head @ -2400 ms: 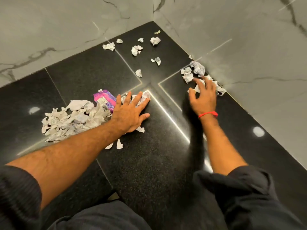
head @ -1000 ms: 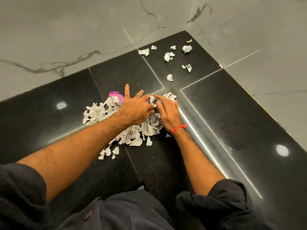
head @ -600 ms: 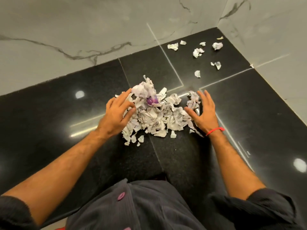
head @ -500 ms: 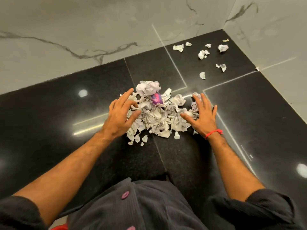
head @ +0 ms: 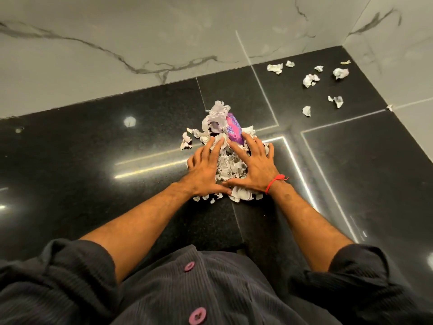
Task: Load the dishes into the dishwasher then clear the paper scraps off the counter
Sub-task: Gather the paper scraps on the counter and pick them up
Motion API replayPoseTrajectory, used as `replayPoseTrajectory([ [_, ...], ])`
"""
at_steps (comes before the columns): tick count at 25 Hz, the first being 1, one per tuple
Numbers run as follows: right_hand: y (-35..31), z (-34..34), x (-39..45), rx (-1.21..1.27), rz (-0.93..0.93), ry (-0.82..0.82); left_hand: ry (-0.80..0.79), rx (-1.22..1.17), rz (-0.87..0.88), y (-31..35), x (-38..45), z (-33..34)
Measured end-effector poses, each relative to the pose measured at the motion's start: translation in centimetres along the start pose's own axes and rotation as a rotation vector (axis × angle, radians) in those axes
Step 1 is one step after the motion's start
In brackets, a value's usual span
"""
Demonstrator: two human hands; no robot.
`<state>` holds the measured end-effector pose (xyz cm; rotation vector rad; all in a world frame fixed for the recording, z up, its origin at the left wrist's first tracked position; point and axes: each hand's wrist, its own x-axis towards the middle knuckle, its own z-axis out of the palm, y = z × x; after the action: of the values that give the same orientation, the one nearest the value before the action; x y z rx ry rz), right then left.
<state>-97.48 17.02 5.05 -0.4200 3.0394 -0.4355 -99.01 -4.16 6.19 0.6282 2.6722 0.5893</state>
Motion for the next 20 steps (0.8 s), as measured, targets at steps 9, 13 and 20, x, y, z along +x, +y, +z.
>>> replayPoseTrajectory([
  [9,-0.1,-0.4,2.4,0.339,-0.160,0.145,0.044,-0.287,0.059,0.1,1.8,-1.2],
  [13,-1.1,-1.6,3.2,0.476,-0.208,0.185,0.116,-0.405,0.118,-0.1,1.6,-1.9],
  [20,-1.5,-5.0,4.8,0.557,-0.216,0.219,0.191,-0.514,0.118,1.7,2.1,-5.0],
])
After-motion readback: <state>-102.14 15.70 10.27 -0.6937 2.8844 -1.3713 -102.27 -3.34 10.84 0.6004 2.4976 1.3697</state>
